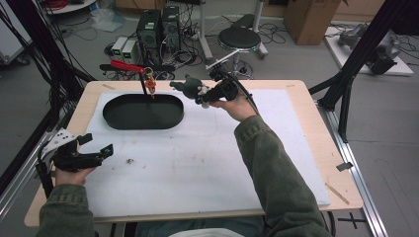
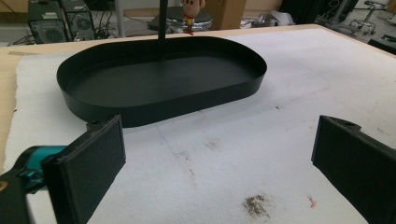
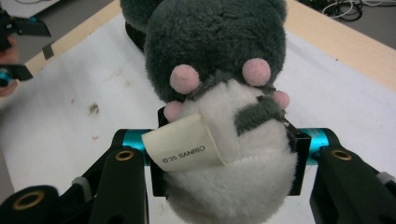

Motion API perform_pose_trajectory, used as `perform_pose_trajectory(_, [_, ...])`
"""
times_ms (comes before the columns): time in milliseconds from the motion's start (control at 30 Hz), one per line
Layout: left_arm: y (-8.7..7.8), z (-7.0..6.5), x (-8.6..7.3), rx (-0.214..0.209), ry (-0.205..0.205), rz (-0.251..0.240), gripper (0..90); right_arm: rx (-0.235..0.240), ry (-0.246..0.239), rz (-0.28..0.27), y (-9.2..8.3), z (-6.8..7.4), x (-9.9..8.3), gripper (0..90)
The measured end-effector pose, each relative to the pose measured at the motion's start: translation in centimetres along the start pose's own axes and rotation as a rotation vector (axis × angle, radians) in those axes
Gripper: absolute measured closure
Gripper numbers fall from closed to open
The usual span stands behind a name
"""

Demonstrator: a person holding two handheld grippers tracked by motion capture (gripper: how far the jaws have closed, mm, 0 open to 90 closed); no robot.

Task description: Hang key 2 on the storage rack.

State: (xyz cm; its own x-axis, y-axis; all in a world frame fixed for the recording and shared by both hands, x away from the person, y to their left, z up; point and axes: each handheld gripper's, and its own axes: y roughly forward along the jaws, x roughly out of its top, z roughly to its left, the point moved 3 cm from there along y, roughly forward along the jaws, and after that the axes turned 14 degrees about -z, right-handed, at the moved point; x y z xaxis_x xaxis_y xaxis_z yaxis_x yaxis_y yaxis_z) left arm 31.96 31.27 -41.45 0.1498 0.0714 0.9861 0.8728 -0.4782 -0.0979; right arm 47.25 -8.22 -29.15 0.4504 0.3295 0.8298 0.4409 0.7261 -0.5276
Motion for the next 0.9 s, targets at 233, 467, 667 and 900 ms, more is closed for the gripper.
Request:
perform_pose_trajectory(233, [0.0, -0.1, 0.0, -0.002, -0.001, 0.0, 3.2, -0.012, 0.013, 0.018, 1.0, -0.2, 1.2, 50.0])
perform_pose_trajectory(467, [0.1, 0.0, 0.0, -0.003, -0.002, -0.004, 3.3, -0.036, 0.035, 0.015, 1.7, -0.5, 2.9, 50.0])
perform_pose_trajectory(667, [0.0, 0.1, 0.0, -0.003, -0.003, -0.002, 3.2, -0.062, 0.048, 0.048, 2.9, -0.5, 3.4, 50.1])
perform_pose_trajectory(900, [0.1, 0.1, 0.0, -0.003, -0.007, -0.004, 3.3, -0.037, 0.053, 0.035, 4.2, 0.3, 4.4, 50.0])
